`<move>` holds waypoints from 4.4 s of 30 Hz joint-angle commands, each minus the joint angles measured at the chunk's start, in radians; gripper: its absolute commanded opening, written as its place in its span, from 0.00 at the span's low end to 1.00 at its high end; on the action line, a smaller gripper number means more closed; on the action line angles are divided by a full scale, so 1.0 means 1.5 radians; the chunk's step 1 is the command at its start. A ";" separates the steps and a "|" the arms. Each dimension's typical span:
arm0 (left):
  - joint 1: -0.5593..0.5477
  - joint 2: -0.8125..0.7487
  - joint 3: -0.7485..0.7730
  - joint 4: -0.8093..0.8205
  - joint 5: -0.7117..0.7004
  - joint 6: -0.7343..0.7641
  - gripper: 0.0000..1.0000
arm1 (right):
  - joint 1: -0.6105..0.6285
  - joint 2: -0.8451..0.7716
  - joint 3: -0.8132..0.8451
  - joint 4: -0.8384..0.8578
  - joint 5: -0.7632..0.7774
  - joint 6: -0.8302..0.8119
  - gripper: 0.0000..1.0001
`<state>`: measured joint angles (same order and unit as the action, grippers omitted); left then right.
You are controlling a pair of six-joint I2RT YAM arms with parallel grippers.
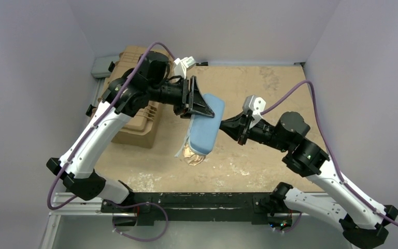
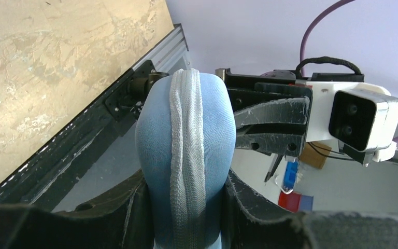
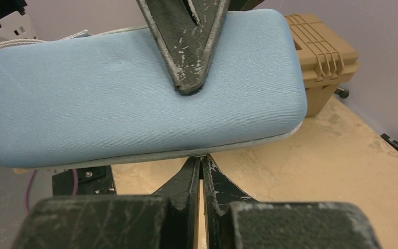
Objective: Open the umbrella
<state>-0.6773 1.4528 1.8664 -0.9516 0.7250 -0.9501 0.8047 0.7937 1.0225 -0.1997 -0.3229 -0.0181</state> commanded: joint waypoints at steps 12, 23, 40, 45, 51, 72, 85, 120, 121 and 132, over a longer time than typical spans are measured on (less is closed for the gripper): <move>-0.026 -0.083 -0.030 -0.062 0.093 0.052 0.00 | -0.009 -0.008 -0.001 -0.011 0.090 -0.106 0.00; -0.089 -0.069 -0.022 -0.169 0.144 0.136 0.00 | -0.010 -0.011 -0.004 -0.052 0.080 -0.229 0.00; -0.153 0.000 -0.035 -0.247 0.171 0.242 0.00 | -0.009 0.059 0.094 -0.091 0.021 -0.295 0.00; -0.168 0.019 -0.047 -0.235 0.184 0.247 0.00 | -0.009 0.070 0.109 -0.075 0.033 -0.302 0.00; -0.187 0.034 -0.061 -0.222 0.184 0.247 0.00 | -0.009 0.092 0.136 -0.053 0.035 -0.303 0.00; -0.115 0.143 0.054 -0.271 0.055 0.255 0.90 | -0.009 0.027 0.044 0.009 0.134 -0.182 0.00; -0.027 0.144 0.109 -0.312 -0.217 0.269 1.00 | -0.009 0.113 0.003 -0.096 0.332 -0.064 0.00; -0.027 0.032 0.047 -0.304 -0.381 0.286 0.98 | -0.121 0.243 0.299 -0.071 0.519 0.091 0.00; -0.027 0.027 0.044 -0.306 -0.382 0.286 0.98 | -0.120 0.239 0.287 -0.068 0.518 0.102 0.00; -0.028 -0.057 -0.093 -0.261 -0.367 0.268 0.99 | -0.161 0.282 0.221 -0.045 0.446 0.164 0.00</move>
<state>-0.7200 1.4120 1.7699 -1.3968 0.1631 -0.5373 0.5873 1.2175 1.3678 -0.3382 0.4049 0.1669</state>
